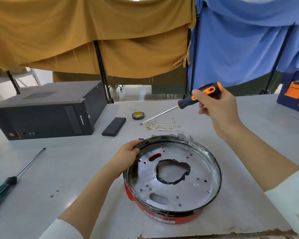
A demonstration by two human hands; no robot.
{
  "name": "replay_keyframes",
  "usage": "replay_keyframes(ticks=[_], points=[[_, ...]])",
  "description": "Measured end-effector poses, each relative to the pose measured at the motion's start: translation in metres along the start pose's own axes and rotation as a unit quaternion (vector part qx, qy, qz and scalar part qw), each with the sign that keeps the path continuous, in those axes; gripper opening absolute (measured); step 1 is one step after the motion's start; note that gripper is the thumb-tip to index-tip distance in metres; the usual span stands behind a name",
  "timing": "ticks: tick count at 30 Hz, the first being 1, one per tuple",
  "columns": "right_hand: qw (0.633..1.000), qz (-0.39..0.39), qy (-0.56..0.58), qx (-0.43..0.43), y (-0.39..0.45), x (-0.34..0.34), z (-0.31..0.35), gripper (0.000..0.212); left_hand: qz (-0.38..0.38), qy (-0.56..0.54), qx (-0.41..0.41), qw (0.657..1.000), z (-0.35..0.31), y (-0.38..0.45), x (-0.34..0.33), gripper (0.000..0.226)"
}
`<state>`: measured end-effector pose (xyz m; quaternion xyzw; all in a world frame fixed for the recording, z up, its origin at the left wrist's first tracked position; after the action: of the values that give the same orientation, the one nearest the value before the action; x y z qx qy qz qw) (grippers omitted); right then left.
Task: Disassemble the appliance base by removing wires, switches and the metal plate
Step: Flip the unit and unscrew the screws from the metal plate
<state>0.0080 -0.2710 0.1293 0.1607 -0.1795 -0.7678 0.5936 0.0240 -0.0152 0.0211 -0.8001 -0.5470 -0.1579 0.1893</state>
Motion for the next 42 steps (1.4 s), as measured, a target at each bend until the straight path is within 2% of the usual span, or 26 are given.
replay_keyframes(ticks=[5, 8, 14, 19, 26, 36, 42], points=[[0.995, 0.015, -0.004, 0.096, 0.008, -0.028, 0.028, 0.018, 0.017, -0.042, -0.004, 0.999, -0.006, 0.0, -0.004, 0.037], [0.988, 0.036, -0.027, 0.151, 0.008, -0.047, 0.036, 0.017, 0.043, -0.131, -0.003, 0.991, -0.007, 0.003, -0.009, 0.034], [0.976, 0.046, -0.074, 0.198, 0.012, -0.078, 0.028, 0.014, 0.097, -0.232, -0.011, 0.968, -0.004, 0.014, -0.019, 0.036], [0.965, 0.081, -0.132, 0.213, 0.016, -0.094, 0.015, 0.018, 0.095, -0.211, -0.022, 0.973, -0.003, 0.018, -0.017, 0.036], [0.961, 0.078, -0.144, 0.224, 0.02, -0.098, 0.009, 0.018, 0.088, -0.233, -0.018, 0.968, 0.002, 0.022, -0.017, 0.036], [0.951, 0.054, -0.196, 0.234, 0.014, -0.109, 0.015, 0.025, 0.088, -0.244, -0.02, 0.966, 0.006, 0.026, -0.017, 0.035], [0.929, 0.02, -0.284, 0.237, 0.01, -0.12, 0.02, 0.027, 0.091, -0.237, -0.022, 0.967, 0.005, 0.025, -0.017, 0.034]])
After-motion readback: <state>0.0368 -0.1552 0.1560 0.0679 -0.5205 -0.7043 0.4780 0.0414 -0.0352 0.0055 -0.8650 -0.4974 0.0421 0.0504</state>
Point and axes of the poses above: each hand's wrist, its own y-axis towards the middle knuckle, its own x-axis out of the back of the hand, z = x × y, the point moved 2 cm from there along y, towards the middle knuckle, and after that the axes turned 9 degrees about z, right-handed, at the moved point
